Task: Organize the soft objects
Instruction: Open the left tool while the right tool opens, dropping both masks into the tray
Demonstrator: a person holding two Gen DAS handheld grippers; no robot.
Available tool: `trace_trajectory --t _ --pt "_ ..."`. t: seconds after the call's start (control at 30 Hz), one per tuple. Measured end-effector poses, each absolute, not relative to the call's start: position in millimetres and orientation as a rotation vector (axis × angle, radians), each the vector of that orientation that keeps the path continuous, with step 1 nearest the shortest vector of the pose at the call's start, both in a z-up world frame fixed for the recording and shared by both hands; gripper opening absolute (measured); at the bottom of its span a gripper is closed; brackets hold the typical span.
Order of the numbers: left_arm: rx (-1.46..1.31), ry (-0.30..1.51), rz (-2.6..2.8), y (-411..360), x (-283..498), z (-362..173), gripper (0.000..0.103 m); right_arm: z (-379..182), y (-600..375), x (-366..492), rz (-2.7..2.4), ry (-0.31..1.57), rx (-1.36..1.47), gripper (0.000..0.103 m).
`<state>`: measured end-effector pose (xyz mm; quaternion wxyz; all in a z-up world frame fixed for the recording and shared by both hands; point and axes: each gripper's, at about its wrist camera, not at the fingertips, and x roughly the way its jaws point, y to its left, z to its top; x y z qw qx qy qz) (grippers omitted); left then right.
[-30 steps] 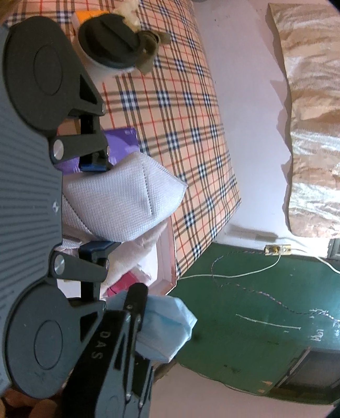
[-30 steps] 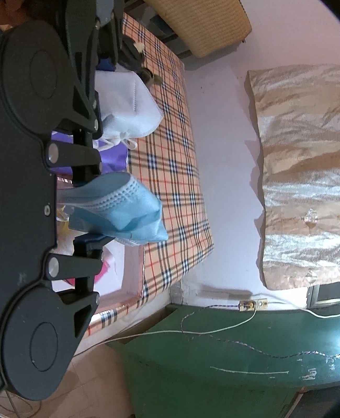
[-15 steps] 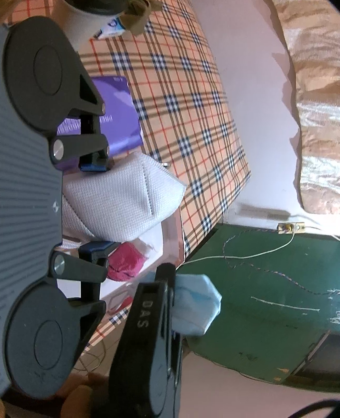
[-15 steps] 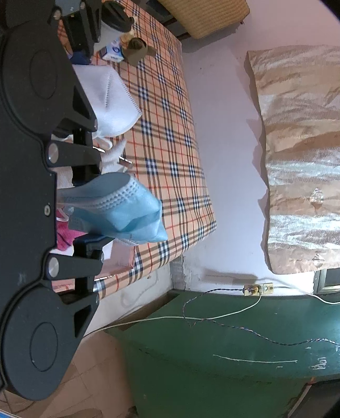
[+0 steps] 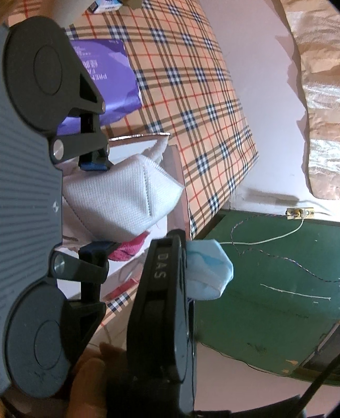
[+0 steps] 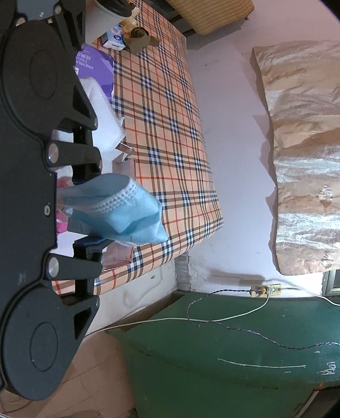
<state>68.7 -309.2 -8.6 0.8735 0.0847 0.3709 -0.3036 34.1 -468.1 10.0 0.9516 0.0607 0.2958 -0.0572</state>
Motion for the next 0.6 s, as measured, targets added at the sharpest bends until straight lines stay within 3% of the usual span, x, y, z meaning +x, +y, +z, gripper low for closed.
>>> trace_trajectory --t 0.03,0.1,0.2,0.37,0.6 --pt "0.168 0.772 -0.642 -309.0 68.9 -8.7 0.057 10.2 -468.1 33.9 -0.116 0.601 0.125 0.059" --pt "0.150 0.776 -0.656 -307.4 70.2 -9.0 0.072 12.4 -468.9 32.9 -0.119 0.597 0.125 0.070" --pt "0.146 0.773 -0.647 -304.7 69.9 -7.6 0.078 19.8 -469.2 26.9 -0.123 0.574 0.122 0.077" --pt "0.118 0.758 -0.618 -292.8 67.4 0.8 0.093 34.6 -467.8 13.4 -0.124 0.542 0.129 0.079" --pt "0.107 0.738 -0.560 -266.7 59.1 18.5 0.094 56.9 -456.0 -12.3 -0.119 0.484 0.143 0.080"
